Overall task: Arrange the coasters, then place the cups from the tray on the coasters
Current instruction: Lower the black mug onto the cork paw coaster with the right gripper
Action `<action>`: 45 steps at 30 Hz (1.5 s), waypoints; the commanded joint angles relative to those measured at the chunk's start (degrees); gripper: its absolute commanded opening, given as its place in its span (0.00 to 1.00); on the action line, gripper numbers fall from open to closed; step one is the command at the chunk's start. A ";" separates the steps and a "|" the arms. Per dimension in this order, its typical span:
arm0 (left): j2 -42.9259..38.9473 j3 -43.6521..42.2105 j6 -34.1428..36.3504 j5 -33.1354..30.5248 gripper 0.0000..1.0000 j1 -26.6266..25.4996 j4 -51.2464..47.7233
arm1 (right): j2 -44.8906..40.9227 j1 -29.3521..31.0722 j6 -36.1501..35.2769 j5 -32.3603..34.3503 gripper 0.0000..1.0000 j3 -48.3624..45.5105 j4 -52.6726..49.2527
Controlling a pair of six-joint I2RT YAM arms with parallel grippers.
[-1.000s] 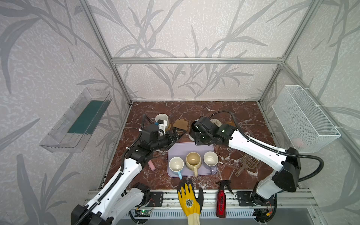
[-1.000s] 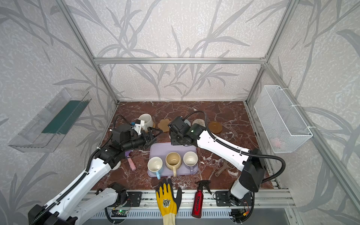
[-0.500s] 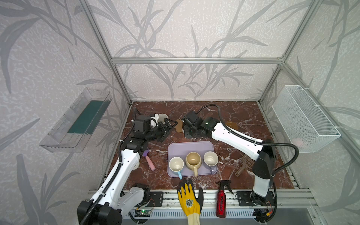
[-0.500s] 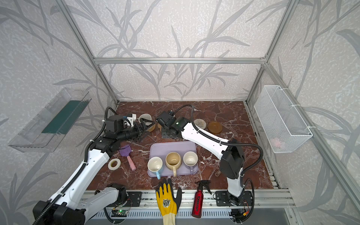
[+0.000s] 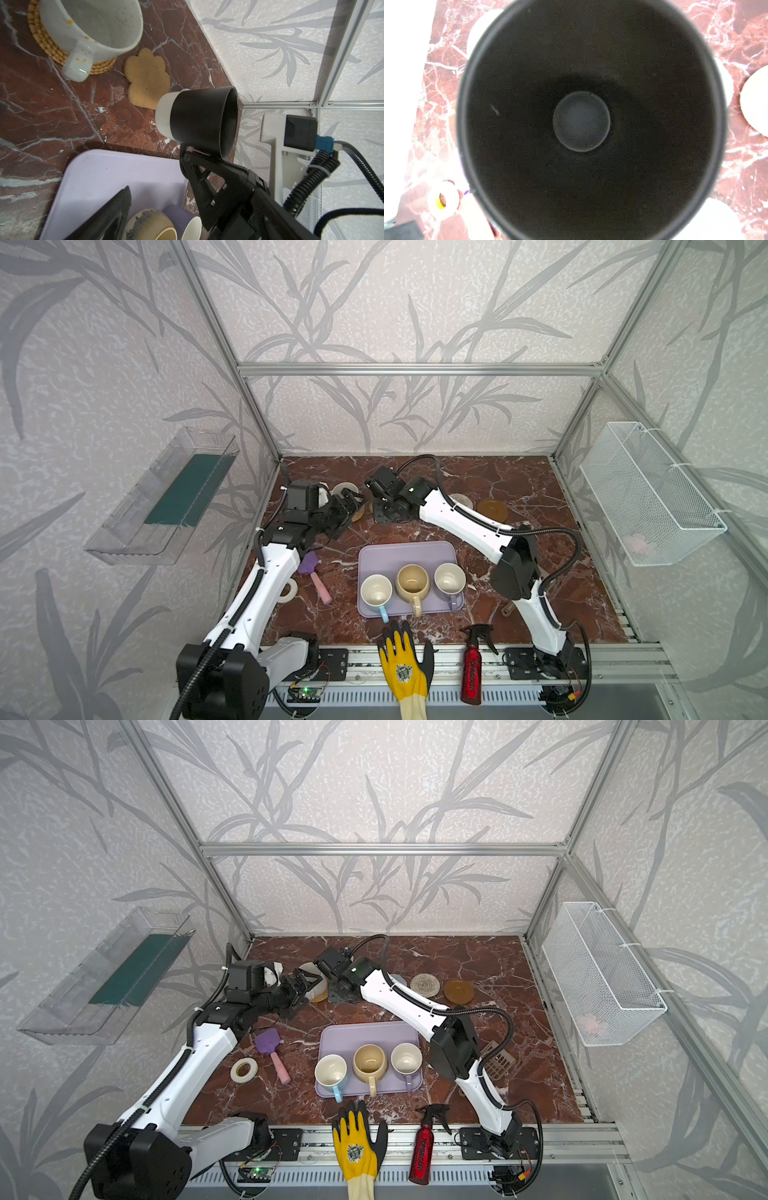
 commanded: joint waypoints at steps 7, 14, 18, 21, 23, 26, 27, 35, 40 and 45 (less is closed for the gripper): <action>2.73 0.24 -0.04 -1.99 0.92 2.34 4.25 | 6.23 -1.38 -2.73 3.18 0.00 11.34 -4.10; 5.62 0.53 -0.36 0.93 0.91 3.08 6.41 | 9.91 -1.84 -4.54 5.58 0.00 14.95 -3.62; 6.65 0.17 -0.46 1.13 0.91 3.11 7.14 | 12.34 -2.15 -4.79 6.82 0.00 17.54 -3.97; 7.03 -1.37 -1.37 1.20 0.90 3.20 7.66 | 13.69 -2.54 -4.83 6.96 0.00 18.43 -3.41; 6.61 -2.43 -1.51 0.60 0.90 3.25 8.53 | 14.23 -2.97 -4.84 6.68 0.00 18.39 -2.61; 6.83 -3.12 -1.60 0.41 0.90 3.23 9.13 | 15.12 -3.08 -6.79 6.34 0.00 18.75 -1.27; 6.96 -3.29 -1.65 0.70 0.90 3.23 9.39 | 15.59 -3.08 -7.33 6.51 0.00 19.40 -1.29; 7.26 -5.54 -2.61 1.10 0.90 3.22 11.54 | 18.07 -3.33 -7.66 6.00 0.00 20.11 -0.42; 7.19 -5.96 -2.49 1.24 0.90 3.18 11.63 | 18.54 -3.35 -8.06 5.60 0.00 20.56 0.70; 6.99 -6.71 -2.62 1.29 0.90 3.19 11.81 | 19.42 -3.49 -8.01 4.88 0.00 20.85 1.61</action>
